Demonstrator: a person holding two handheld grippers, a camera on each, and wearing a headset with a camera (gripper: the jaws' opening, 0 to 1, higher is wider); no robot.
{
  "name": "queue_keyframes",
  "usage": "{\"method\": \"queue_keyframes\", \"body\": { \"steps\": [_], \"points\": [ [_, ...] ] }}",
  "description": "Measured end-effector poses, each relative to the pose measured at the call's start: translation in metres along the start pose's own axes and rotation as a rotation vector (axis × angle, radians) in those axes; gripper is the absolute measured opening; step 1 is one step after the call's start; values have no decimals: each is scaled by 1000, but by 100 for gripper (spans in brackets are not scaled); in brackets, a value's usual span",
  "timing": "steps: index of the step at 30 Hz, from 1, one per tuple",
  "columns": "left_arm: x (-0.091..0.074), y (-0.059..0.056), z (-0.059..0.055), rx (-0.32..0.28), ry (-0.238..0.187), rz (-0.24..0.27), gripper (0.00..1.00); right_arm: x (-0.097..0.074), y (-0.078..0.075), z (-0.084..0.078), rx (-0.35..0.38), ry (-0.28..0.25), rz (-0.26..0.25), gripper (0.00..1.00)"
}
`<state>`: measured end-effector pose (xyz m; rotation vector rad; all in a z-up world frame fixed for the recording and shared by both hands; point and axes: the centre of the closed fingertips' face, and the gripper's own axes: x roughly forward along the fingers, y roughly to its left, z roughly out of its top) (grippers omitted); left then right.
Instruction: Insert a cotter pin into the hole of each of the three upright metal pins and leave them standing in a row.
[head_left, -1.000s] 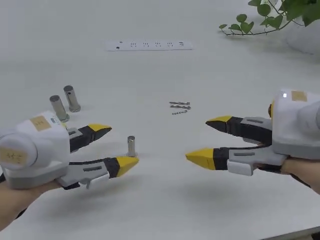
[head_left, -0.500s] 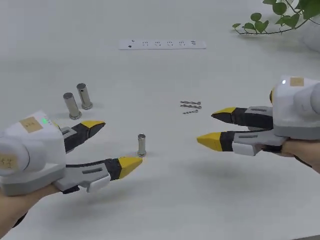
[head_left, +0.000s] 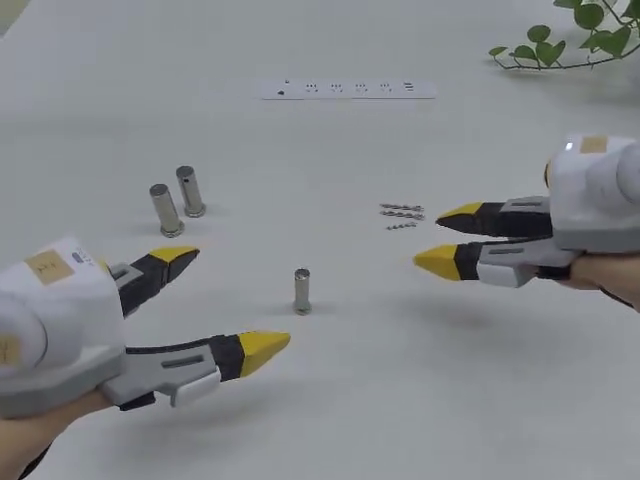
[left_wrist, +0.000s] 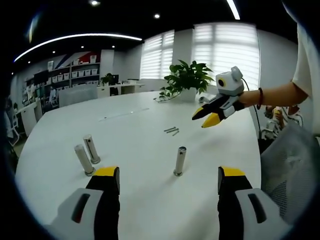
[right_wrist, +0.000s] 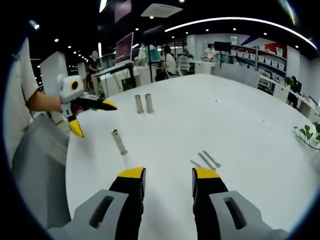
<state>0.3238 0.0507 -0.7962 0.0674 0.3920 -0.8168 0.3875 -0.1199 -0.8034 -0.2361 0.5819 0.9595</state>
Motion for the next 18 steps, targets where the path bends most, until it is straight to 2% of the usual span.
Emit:
{"method": "queue_keyframes", "body": {
  "steps": [9, 18],
  "points": [
    [-9, 7, -2, -10, -6, 55, 87, 11, -13, 0, -21, 28, 9, 34],
    [-17, 10, -3, -26, -4, 81, 88, 20, -27, -2, -53, 68, 20, 30]
  ]
}}
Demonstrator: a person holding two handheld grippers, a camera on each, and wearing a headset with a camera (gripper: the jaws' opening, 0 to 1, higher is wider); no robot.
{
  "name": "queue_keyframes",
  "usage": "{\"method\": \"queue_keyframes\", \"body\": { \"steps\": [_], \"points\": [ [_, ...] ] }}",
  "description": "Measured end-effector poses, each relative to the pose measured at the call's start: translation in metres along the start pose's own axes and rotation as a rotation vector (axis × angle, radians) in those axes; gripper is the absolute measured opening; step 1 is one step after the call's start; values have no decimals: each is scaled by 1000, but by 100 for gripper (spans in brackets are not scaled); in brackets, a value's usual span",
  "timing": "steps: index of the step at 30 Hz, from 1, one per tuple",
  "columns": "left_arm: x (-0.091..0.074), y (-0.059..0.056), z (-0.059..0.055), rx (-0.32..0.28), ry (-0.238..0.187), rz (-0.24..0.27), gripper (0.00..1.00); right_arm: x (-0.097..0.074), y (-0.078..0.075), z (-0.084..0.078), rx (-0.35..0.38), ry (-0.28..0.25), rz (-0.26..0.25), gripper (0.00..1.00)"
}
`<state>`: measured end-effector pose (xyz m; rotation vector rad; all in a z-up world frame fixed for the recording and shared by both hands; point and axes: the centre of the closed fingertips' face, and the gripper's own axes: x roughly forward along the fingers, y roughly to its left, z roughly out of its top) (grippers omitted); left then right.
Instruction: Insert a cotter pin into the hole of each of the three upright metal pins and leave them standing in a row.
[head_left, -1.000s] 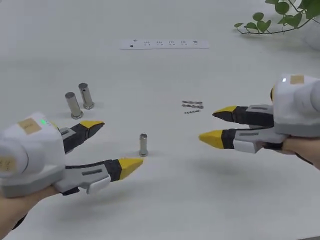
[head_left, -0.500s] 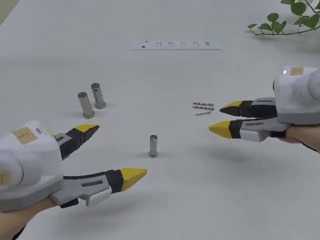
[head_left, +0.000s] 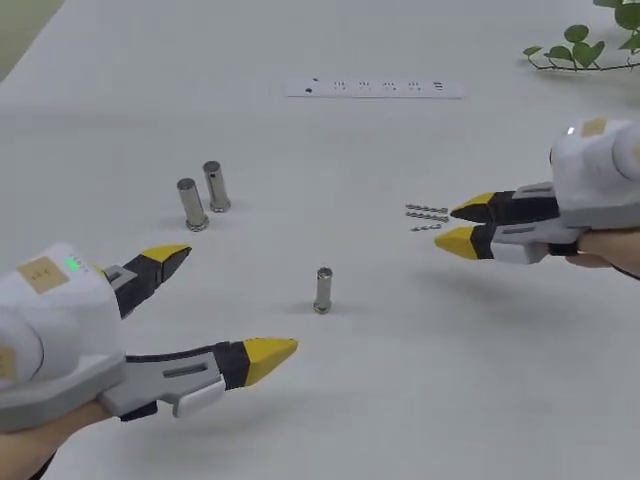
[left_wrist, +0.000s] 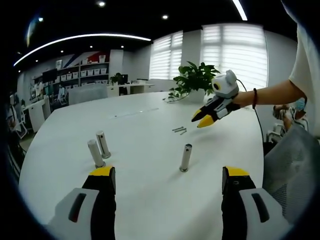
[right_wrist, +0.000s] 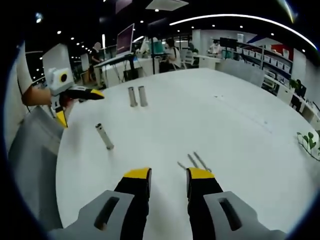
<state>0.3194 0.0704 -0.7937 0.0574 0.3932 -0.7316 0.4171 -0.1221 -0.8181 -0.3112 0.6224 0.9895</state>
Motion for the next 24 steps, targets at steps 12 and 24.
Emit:
{"method": "queue_keyframes", "body": {
  "steps": [12, 24],
  "points": [
    [-6, 0, 2, -15, -8, 14, 86, 11, -15, -6, -45, 63, 13, 27],
    [-8, -1, 7, -16, -16, 10, 85, 23, -23, -11, -125, 147, 56, 23]
  ]
}}
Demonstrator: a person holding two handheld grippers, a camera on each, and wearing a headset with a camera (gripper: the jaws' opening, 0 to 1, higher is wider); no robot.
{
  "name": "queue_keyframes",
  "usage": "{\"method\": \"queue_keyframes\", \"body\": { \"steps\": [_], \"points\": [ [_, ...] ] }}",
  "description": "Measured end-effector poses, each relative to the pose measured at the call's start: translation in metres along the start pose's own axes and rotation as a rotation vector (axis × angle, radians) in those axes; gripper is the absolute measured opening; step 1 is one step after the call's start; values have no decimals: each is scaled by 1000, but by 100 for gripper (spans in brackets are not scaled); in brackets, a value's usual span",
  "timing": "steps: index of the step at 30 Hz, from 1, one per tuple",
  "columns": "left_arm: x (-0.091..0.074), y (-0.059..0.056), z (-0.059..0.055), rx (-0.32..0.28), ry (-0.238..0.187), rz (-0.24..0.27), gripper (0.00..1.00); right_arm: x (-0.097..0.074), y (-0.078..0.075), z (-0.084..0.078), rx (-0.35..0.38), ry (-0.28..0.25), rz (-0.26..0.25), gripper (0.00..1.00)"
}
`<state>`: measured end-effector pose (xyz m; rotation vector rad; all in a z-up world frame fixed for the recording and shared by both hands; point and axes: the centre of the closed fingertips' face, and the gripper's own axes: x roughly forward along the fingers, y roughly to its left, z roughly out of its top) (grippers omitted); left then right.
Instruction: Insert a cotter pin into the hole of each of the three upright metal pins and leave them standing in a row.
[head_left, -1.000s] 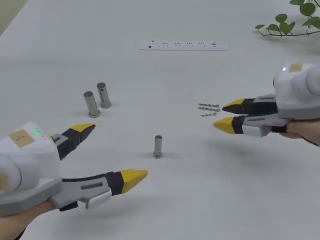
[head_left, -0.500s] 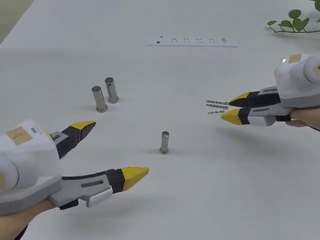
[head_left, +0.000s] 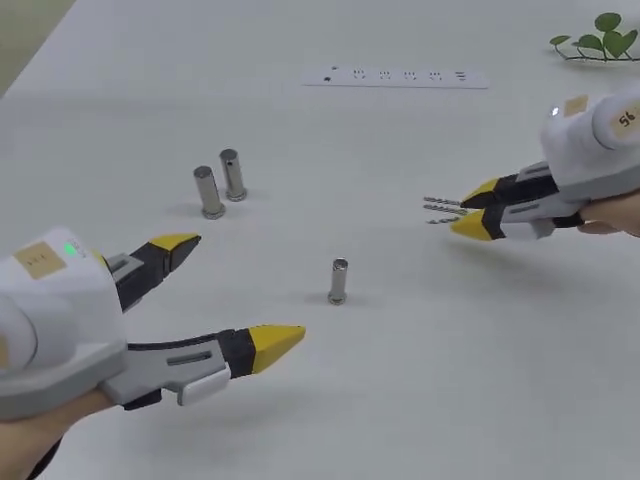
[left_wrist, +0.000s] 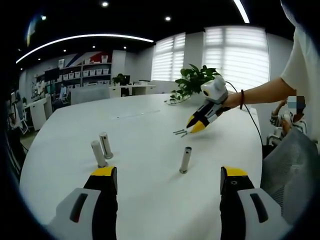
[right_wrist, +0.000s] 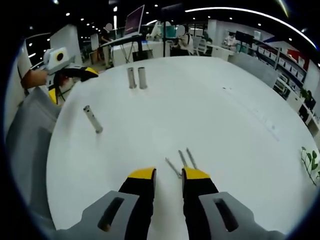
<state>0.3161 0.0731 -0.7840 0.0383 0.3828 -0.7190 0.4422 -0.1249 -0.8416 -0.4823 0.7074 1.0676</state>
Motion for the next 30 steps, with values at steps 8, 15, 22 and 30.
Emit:
{"method": "queue_keyframes", "body": {
  "steps": [8, 15, 22, 30],
  "points": [
    [-3, 1, 2, 1, -5, 3, 83, 7, -2, -1, -52, 46, 22, 18],
    [-4, 2, 3, 4, -8, 3, 82, 14, -1, -6, -93, 91, 45, 16],
    [-4, 3, 2, 3, -6, 0, 79, 17, -7, -9, -124, 120, 57, 14],
    [-4, 3, 1, 1, -5, -6, 76, 21, -9, -16, -179, 180, 81, 13]
  ]
}}
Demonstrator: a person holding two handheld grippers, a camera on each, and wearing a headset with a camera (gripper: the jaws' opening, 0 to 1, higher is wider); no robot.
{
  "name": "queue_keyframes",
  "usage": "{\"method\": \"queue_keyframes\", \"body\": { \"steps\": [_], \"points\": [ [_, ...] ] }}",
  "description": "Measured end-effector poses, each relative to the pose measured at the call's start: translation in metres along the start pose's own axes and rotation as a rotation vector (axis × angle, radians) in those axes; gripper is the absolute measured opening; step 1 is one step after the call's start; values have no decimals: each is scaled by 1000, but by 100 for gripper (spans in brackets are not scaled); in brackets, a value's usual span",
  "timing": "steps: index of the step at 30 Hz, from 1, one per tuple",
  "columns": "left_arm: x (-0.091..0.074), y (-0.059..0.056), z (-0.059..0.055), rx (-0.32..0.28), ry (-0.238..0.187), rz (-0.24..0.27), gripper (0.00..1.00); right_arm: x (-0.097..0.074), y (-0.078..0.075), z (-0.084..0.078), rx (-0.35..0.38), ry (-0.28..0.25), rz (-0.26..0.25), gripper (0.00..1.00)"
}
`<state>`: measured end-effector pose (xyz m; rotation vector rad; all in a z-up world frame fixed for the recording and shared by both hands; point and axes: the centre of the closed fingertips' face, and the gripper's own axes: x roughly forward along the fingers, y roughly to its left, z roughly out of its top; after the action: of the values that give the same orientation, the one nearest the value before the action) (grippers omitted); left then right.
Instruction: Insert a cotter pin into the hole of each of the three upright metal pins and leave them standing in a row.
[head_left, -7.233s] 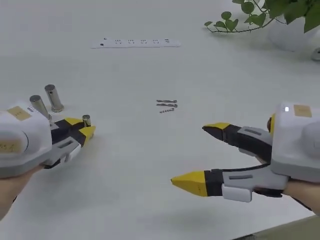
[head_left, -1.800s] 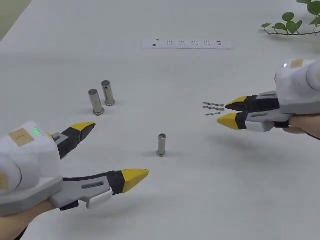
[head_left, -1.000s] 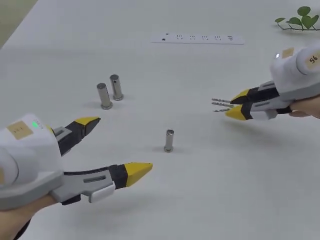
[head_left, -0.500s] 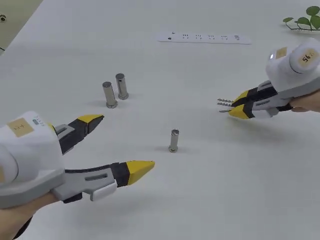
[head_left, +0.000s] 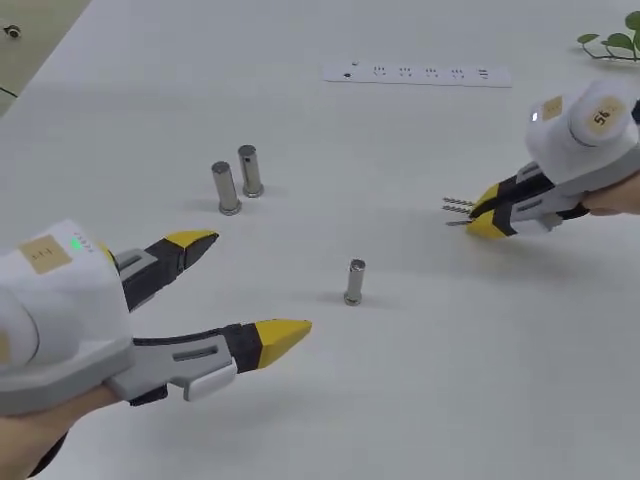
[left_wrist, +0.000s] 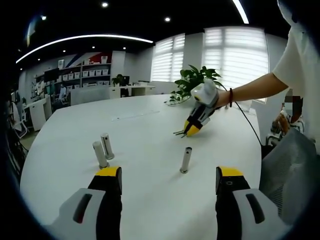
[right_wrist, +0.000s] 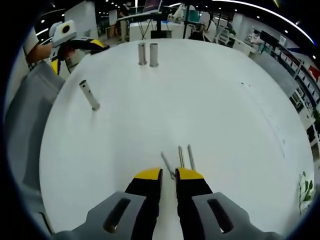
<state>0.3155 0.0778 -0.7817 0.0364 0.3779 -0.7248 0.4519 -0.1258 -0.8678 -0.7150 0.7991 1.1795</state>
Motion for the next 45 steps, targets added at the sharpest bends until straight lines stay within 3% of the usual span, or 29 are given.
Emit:
{"method": "queue_keyframes", "body": {
  "steps": [19, 26, 45],
  "points": [
    [0, -4, 3, 15, -5, -27, 75, 1, 2, 5, -104, 115, 62, 7],
    [-1, -6, 4, 16, -9, -35, 76, 1, 4, 6, -142, 162, 63, 5],
    [1, -6, 5, 31, 2, -45, 76, -7, 5, -1, -136, 179, 36, 2]
  ]
}}
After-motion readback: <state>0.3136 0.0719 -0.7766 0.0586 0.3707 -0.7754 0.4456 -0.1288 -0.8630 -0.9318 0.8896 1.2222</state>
